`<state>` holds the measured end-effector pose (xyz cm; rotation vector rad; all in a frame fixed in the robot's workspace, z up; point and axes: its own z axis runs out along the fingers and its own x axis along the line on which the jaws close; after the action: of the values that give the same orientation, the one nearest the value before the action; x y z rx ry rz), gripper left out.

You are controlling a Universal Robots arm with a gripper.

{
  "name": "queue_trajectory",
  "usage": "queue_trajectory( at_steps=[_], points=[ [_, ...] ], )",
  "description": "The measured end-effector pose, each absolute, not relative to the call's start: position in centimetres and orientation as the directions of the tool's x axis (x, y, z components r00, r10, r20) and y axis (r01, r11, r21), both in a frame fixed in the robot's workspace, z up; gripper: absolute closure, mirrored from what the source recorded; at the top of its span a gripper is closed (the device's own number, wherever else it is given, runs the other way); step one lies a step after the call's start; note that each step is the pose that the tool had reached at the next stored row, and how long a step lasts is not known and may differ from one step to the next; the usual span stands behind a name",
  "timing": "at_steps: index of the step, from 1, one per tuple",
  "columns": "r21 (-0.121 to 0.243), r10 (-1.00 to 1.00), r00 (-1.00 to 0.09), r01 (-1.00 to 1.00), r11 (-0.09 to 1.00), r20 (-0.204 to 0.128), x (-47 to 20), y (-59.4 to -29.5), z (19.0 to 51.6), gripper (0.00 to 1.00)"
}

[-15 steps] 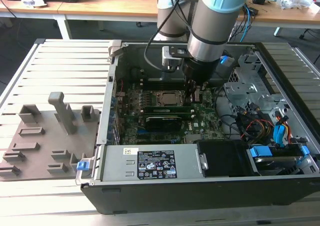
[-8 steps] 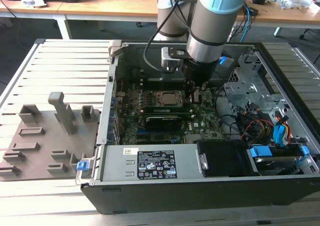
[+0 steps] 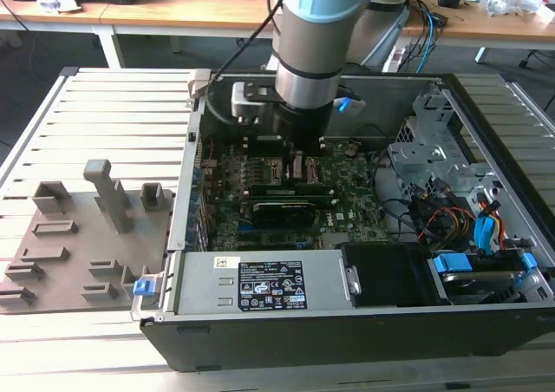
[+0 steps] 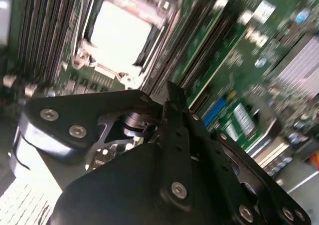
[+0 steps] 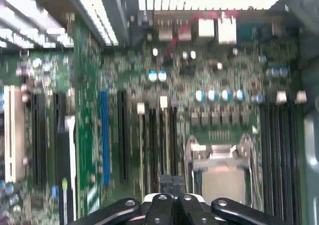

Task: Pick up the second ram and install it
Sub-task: 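Press down the second ram until it locks into place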

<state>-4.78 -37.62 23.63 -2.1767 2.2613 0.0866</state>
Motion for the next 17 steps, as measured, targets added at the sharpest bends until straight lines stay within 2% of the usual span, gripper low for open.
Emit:
queue_trajectory(
  at_steps=[7, 10, 16, 17],
  points=[
    [0.038, -0.998, -0.039, -0.999, 0.037, -0.039, -6.7, -37.6, 22.8, 0.89],
    [0.038, -0.998, -0.039, -0.999, 0.037, -0.040, -6.5, -37.6, 23.6, 0.89],
    [0.062, -0.998, -0.040, -0.997, 0.037, -0.039, -2.2, -37.6, 23.9, 0.89],
    [0.062, -0.998, -0.040, -0.997, 0.037, -0.038, -2.2, -37.5, 25.0, 0.89]
  ],
)
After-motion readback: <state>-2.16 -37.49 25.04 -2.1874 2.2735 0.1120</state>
